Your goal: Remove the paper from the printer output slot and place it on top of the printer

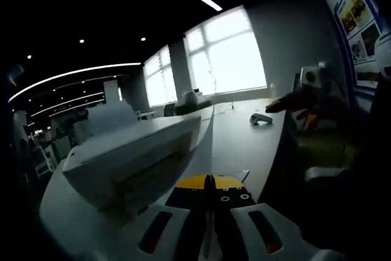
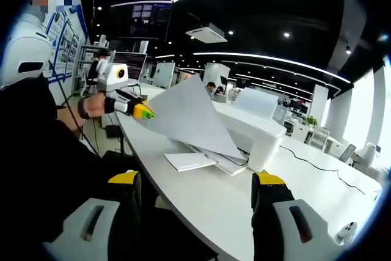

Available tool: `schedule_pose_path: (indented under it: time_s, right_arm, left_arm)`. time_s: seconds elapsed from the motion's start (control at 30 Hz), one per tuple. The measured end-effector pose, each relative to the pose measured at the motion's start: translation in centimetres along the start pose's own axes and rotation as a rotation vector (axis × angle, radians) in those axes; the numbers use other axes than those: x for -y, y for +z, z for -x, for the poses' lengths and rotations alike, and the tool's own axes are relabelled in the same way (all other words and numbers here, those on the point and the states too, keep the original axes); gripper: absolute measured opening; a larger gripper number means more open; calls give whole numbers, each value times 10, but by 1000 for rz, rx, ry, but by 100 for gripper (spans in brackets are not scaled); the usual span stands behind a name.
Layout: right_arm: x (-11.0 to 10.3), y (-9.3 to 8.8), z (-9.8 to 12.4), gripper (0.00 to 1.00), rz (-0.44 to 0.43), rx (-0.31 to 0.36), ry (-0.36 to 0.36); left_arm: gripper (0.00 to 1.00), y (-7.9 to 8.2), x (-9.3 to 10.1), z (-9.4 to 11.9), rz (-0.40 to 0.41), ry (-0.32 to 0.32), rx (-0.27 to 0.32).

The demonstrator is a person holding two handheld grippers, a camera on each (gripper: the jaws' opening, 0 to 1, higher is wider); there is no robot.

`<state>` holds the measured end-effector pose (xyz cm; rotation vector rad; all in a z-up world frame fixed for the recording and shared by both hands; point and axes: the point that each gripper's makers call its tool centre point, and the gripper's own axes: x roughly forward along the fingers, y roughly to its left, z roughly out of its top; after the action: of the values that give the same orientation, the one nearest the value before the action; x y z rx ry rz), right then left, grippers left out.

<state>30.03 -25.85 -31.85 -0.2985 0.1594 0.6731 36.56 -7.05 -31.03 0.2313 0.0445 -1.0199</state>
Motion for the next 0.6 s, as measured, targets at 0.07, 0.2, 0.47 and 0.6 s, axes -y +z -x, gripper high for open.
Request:
schedule_pose_path:
  time_s: [0.07,0.2,0.47,0.6]
  right_arm:
    - [0,0,0,69,-1,-1,0]
    - [0,-1,0,69,0,-1,0]
    - [0,-1,-1,69,0,-4,1]
    - [0,-1,-1,69,1,-3,1]
  left_arm:
    - [5,0,0,0,-1,0,-2]
    - [5,2,-1,1,2,0,0]
    - [5,7,1,3,2,-1,5]
    - [5,9,0,3,10,0,7]
